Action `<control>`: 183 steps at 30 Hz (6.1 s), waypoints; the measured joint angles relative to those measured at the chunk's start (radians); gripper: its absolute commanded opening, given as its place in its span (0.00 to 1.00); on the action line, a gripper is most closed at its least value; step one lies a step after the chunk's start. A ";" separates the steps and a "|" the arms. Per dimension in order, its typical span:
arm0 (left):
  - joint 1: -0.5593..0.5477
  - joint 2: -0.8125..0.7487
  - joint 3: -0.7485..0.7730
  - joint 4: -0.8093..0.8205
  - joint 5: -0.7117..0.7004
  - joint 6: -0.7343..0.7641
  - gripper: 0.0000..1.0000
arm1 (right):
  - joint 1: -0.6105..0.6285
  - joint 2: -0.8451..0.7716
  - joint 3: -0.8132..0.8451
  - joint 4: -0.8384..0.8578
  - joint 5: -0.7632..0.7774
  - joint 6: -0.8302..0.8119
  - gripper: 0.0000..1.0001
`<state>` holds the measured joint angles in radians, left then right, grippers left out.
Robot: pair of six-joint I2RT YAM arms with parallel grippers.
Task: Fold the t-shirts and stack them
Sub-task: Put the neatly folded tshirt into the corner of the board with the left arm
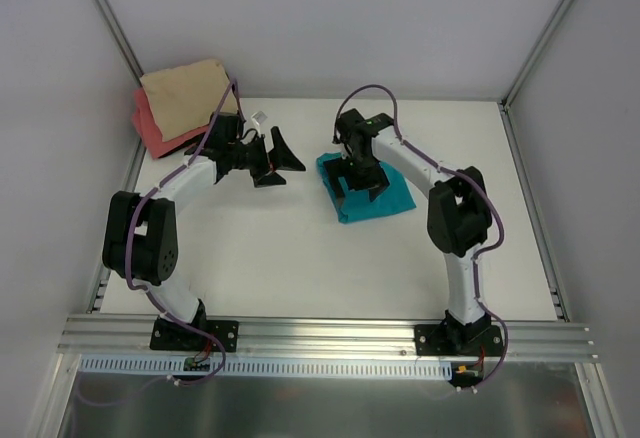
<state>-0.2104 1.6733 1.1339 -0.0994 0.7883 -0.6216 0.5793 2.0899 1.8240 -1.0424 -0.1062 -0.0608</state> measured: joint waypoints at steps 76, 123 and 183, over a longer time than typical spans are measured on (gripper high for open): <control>-0.168 0.401 -0.016 0.566 0.037 -0.404 0.99 | 0.061 0.075 0.061 -0.020 0.128 0.008 0.03; -0.203 0.519 0.151 0.504 -0.109 -0.407 0.12 | 0.061 0.075 0.067 -0.040 0.124 0.008 0.02; 0.008 0.531 0.957 -0.656 -0.892 0.615 0.00 | -0.223 -0.432 -0.240 0.080 0.045 0.026 0.99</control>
<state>-0.2024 2.2044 2.0907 -0.7551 -0.1040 -0.0071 0.3565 1.6581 1.5837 -0.9627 -0.0608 -0.0349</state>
